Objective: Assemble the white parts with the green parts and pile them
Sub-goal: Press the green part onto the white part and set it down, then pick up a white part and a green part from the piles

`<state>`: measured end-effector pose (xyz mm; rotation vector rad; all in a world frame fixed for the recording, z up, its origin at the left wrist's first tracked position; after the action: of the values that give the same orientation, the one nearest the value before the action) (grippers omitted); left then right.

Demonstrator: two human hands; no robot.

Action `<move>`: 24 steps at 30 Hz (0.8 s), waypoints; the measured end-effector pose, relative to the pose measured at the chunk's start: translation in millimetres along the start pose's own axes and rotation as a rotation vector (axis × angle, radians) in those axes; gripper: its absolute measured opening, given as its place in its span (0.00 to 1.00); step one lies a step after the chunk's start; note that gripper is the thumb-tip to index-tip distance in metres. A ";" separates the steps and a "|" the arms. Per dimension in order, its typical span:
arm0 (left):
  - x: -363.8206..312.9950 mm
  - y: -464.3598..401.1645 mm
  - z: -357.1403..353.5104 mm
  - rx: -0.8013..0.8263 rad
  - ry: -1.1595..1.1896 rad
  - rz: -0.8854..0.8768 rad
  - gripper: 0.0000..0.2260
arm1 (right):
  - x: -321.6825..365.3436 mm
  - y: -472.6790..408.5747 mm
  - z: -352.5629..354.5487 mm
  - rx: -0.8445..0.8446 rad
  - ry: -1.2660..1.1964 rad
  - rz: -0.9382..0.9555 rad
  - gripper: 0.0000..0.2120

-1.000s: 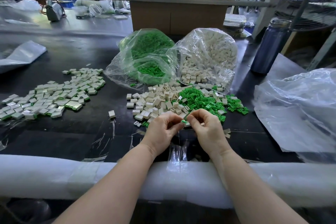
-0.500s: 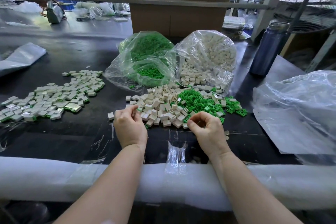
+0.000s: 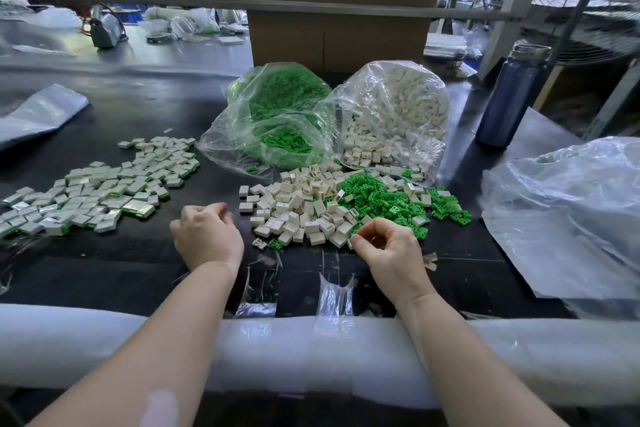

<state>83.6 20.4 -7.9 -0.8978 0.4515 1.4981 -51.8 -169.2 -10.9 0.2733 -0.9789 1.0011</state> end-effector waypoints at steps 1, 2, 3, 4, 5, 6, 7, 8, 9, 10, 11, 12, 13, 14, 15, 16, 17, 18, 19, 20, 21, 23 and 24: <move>1.6 -1.8 0.7 0.014 -0.020 0.015 0.13 | 0.3 0.0 -0.1 -0.002 0.004 0.000 0.07; 3.2 -3.2 1.2 0.035 -0.037 0.026 0.14 | 0.4 0.1 0.0 -0.004 0.005 -0.001 0.07; 5.0 -4.4 1.3 0.060 -0.055 0.035 0.15 | 0.4 0.1 -0.1 -0.005 0.005 -0.003 0.07; 6.8 -5.4 1.2 0.086 -0.078 0.038 0.15 | 0.2 0.2 -0.1 -0.005 0.006 -0.005 0.06; 8.7 -6.5 0.6 0.113 -0.105 0.037 0.16 | -0.1 0.2 -0.1 -0.006 0.011 -0.008 0.06; 10.5 -7.3 0.0 0.136 -0.132 0.031 0.17 | -0.4 0.1 -0.1 -0.004 0.017 -0.010 0.06; 12.1 -8.2 -0.5 0.151 -0.150 0.024 0.18 | -0.8 -0.1 -0.2 -0.001 0.024 -0.013 0.06; 13.5 -9.0 -0.4 0.157 -0.156 0.017 0.19 | -1.3 -0.4 -0.4 0.002 0.031 -0.016 0.06; 14.4 -9.5 -0.1 0.151 -0.146 0.015 0.19 | -1.6 -0.7 -0.6 0.005 0.037 -0.019 0.06; 15.2 -9.7 0.7 0.137 -0.128 0.017 0.19 | -1.9 -0.7 -0.6 0.005 0.042 -0.020 0.07; 15.8 -9.8 1.6 0.118 -0.109 0.015 0.19 | -1.9 -0.9 -0.8 0.003 0.046 -0.021 0.07; 16.0 -9.3 2.4 0.098 -0.092 0.012 0.18 | -2.2 -0.9 -0.8 0.000 0.050 -0.022 0.07; 15.8 -8.3 3.1 0.078 -0.068 0.011 0.16 | -2.5 -1.1 -0.9 -0.004 0.055 -0.023 0.07; 15.2 -7.1 3.6 0.057 -0.032 0.012 0.15 | -2.9 -1.2 -1.0 -0.007 0.060 -0.025 0.06; 13.8 -5.7 4.2 0.031 0.015 0.012 0.14 | -3.2 -1.3 -1.1 -0.008 0.065 -0.027 0.06; 11.7 -4.1 5.3 0.006 0.067 0.008 0.14 | -3.5 -1.4 -1.2 -0.009 0.070 -0.028 0.06; 8.9 -2.6 6.2 -0.014 0.117 -0.002 0.14 | -3.6 -1.7 -1.4 -0.011 0.075 -0.028 0.07; 5.5 -1.2 6.8 -0.026 0.163 -0.016 0.14 | -3.7 -1.8 -1.5 -0.013 0.080 -0.029 0.07; 1.6 0.3 6.8 -0.028 0.202 -0.032 0.14 | -3.7 -1.9 -1.6 -0.015 0.086 -0.029 0.07; -2.2 1.6 5.9 -0.017 0.230 -0.048 0.14 | -3.7 -1.8 -1.6 -0.017 0.092 -0.030 0.07; -5.9 3.1 4.2 0.002 0.248 -0.065 0.13 | -3.5 -1.8 -1.6 -0.018 0.096 -0.031 0.07; -11.4 6.4 -0.2 0.059 0.272 -0.098 0.11 | -3.4 -1.6 -1.2 -0.018 0.094 -0.035 0.07; -13.2 8.0 -2.1 0.089 0.280 -0.099 0.10 | -3.4 -1.4 -0.9 -0.019 0.093 -0.037 0.07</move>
<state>75.5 9.0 -1.1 -1.0481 0.6633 1.2576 -50.7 -171.4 -13.8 0.2261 -0.8953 0.9621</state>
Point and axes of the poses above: each hand's wrist, its own y-axis away from the middle knuckle, its own z-axis out of the back of the hand, x = y × z, the point moved 2 cm from there along -y, towards the middle knuckle, and after that the axes turned 11 degrees about y, right-handed, at the moved point
